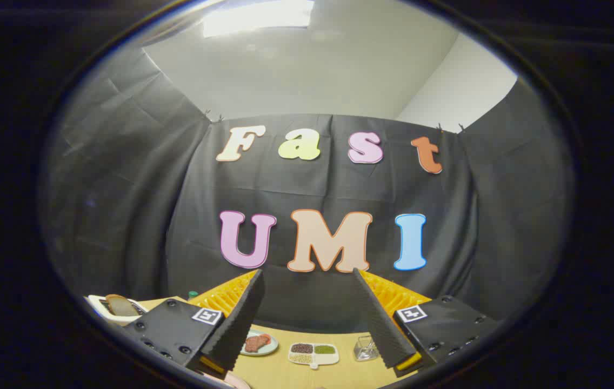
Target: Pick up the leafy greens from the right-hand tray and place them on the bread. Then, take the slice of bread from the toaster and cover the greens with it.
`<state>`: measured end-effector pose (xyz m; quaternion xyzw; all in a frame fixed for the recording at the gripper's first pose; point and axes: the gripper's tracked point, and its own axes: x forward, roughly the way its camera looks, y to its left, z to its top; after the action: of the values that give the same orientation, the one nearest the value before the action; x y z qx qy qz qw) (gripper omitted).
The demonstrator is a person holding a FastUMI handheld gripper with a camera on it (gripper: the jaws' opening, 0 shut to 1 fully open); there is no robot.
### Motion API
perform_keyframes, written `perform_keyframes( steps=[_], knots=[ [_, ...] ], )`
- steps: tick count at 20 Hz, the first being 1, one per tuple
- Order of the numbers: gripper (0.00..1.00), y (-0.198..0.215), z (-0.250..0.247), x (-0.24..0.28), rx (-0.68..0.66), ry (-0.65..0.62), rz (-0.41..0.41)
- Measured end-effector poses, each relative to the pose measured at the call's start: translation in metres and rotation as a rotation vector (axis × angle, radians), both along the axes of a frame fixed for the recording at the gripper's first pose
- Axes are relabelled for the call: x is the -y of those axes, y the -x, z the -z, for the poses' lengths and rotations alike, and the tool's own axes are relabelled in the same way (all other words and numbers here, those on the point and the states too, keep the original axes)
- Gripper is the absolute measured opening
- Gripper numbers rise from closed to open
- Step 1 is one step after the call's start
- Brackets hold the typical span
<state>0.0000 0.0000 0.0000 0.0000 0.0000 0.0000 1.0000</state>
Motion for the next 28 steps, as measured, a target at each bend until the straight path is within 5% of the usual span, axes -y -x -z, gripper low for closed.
perform_keyframes(
  steps=[19, 28],
  knots=[
    [1.00, -0.021, 0.006, 0.031, -0.004, 0.065, 0.005],
    [1.00, -0.011, 0.033, 0.028, -0.072, 0.048, -0.068]
  ],
)
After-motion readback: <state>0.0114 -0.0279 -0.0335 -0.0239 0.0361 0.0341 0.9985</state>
